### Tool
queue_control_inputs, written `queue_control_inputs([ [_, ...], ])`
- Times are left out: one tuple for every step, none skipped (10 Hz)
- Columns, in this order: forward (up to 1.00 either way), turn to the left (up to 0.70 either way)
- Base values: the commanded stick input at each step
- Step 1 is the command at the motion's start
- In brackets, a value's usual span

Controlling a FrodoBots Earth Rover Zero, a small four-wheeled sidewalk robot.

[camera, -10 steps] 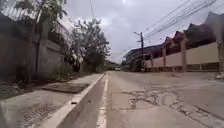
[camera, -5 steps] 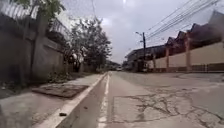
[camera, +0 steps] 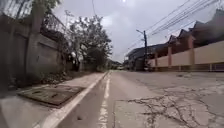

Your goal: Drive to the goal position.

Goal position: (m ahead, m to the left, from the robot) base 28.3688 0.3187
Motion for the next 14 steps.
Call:
queue_control_inputs([
  [0.70,0.00],
  [0.70,0.00],
  [0.70,0.00],
  [0.70,-0.01],
  [0.70,-0.06],
  [0.70,-0.18],
  [0.70,-0.26],
  [0.70,-0.23],
  [0.70,-0.11],
  [0.70,0.00],
  [0.70,-0.23],
  [0.70,-0.35],
  [0.70,-0.35],
  [0.70,-0.35],
])
